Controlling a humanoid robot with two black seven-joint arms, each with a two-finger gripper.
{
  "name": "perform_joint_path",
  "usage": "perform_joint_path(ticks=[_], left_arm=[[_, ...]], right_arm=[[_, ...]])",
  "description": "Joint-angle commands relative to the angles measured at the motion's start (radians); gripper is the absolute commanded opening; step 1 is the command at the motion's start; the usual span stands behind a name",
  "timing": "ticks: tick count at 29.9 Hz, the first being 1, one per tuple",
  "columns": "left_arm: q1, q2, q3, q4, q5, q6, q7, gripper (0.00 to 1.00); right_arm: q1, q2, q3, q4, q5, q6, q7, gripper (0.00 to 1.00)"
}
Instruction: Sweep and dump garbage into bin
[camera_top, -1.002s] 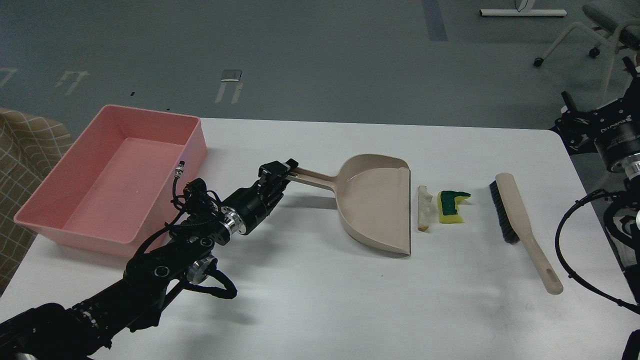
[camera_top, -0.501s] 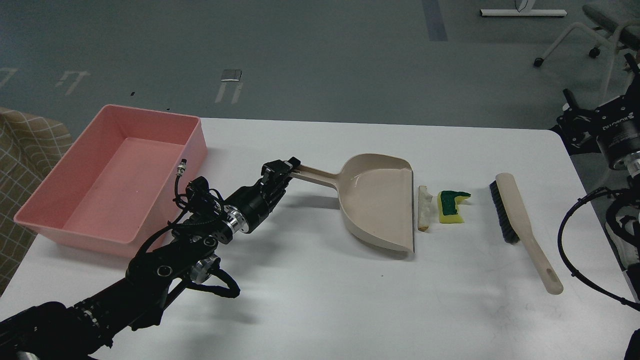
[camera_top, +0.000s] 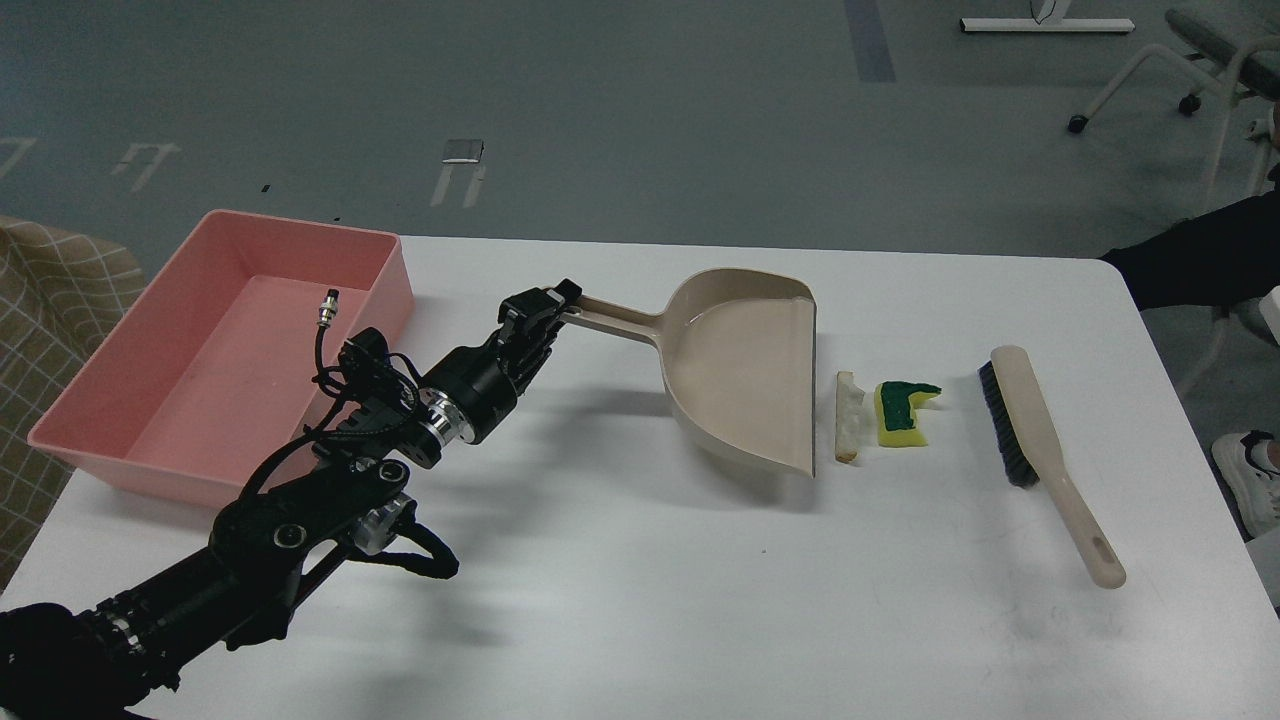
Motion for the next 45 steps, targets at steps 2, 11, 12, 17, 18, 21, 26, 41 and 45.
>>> perform_joint_path(ticks=[2, 11, 12, 17, 18, 21, 26, 41, 45], left_arm=[[0.022, 0.014, 0.001, -0.009, 0.0, 0.011, 0.0, 0.0], [0.033, 0.025, 0.017, -0.007, 0.02, 0.011, -0.007, 0.0], [0.031, 0.025, 0.017, -0.007, 0.02, 0.011, -0.009, 0.0], [0.036, 0.041, 0.035, -0.007, 0.02, 0.011, -0.007, 0.0], [0.04, 0.048, 0.047, -0.007, 0.02, 0.011, -0.009, 0.0], [0.048, 0.049, 0.05, -0.012, 0.02, 0.011, -0.009, 0.0], [0.051, 0.066, 0.05, -0.027, 0.017, 0.011, -0.006, 0.0], [0.069, 0.107, 0.069, -0.119, 0.015, 0.02, -0.001, 0.0], [0.069, 0.103, 0.078, -0.11, 0.014, 0.019, 0.003, 0.0]], right_arm=[[-0.048, -0.168, -0.073, 0.101, -0.102, 0.0, 0.0, 1.0], [0.0, -0.214, -0.299, 0.312, -0.464, 0.0, -0.017, 1.0], [-0.004, -0.197, -0.311, 0.343, -0.531, 0.0, -0.026, 1.0], [-0.062, -0.163, -0.34, 0.44, -0.689, 0.0, -0.045, 1.0], [-0.086, -0.165, -0.34, 0.463, -0.7, 0.0, -0.066, 1.0], [-0.143, -0.168, -0.342, 0.49, -0.703, 0.0, -0.135, 1.0], [-0.273, -0.174, -0.337, 0.518, -0.705, 0.0, -0.152, 1.0], [-0.407, -0.11, -0.346, 0.532, -0.743, 0.0, -0.16, 0.7], [-0.407, -0.081, -0.349, 0.529, -0.754, 0.0, -0.16, 0.7]])
